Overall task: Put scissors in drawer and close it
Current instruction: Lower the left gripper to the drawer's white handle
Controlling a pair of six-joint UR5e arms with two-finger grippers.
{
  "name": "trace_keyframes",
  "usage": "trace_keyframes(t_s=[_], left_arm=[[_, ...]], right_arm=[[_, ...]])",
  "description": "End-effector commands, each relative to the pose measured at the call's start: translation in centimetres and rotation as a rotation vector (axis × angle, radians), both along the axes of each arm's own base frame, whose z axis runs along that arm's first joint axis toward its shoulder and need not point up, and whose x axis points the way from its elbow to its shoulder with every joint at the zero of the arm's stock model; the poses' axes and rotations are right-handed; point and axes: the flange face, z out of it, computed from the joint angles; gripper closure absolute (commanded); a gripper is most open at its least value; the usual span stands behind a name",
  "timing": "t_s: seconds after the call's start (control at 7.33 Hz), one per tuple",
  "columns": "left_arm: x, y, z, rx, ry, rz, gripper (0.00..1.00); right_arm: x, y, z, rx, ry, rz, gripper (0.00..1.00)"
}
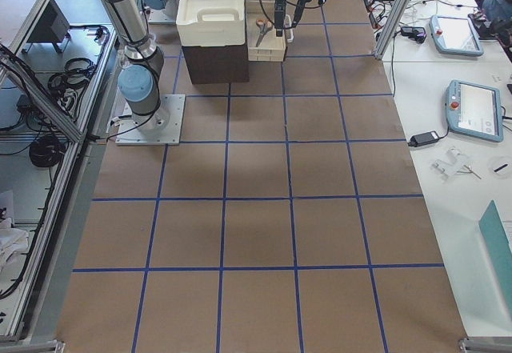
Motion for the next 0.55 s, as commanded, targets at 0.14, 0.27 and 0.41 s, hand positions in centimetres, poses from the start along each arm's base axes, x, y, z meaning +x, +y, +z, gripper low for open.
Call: trace_keyframes(t_s=[0.14, 0.27, 0.41], left_arm=[[0.8, 1.9, 0.5, 0.022, -0.005, 0.005, 0.0], [1.3, 2.0, 1.0, 0.017, -0.005, 0.012, 0.0], [1.7, 2.6, 1.2, 0.034, -0.008, 0.016, 0.0]], right_arm=[[-0.1, 0.1, -0.1, -0.003, -0.001, -0.003, 0.0], [0.0, 0.2, 0.1, -0.005, -0.001, -0.002, 0.0], [0.0, 0.2, 0.1, -0.008, -0.008, 0.005, 0.0]])
